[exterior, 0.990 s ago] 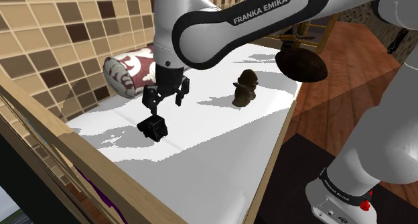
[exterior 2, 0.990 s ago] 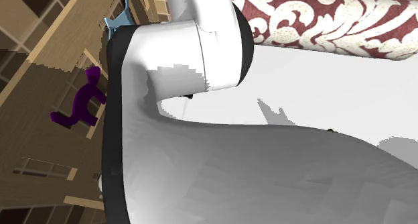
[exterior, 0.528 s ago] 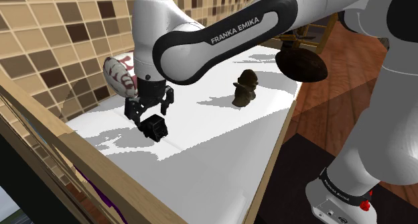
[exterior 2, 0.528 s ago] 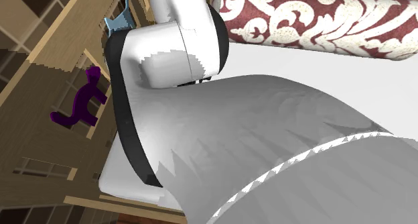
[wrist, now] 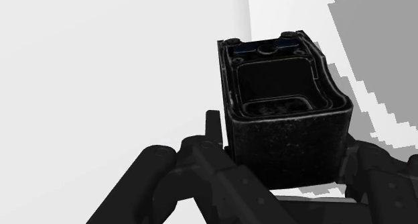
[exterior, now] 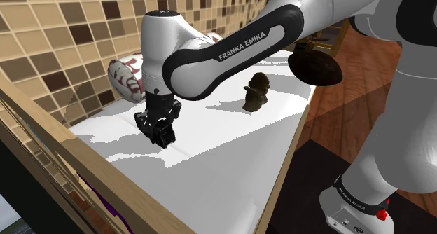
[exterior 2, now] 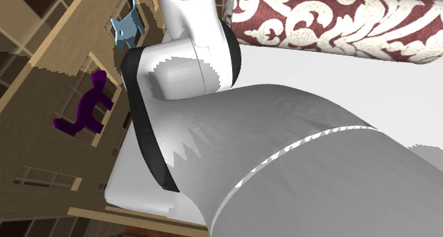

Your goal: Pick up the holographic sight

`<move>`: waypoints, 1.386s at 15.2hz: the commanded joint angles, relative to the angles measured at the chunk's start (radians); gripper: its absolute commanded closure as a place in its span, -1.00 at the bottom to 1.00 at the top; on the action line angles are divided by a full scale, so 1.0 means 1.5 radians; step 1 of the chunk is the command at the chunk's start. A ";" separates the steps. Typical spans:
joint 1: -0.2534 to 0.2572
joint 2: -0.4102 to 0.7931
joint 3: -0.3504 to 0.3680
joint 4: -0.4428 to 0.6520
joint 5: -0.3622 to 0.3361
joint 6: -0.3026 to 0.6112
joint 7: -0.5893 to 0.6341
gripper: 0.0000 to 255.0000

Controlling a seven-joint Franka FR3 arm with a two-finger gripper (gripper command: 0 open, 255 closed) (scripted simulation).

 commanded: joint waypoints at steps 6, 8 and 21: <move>0.000 0.000 0.000 -0.001 0.000 0.000 0.001 1.00; 0.001 0.002 0.000 0.001 -0.001 0.000 0.001 1.00; -0.005 -0.037 0.008 0.071 0.026 -0.104 -0.016 1.00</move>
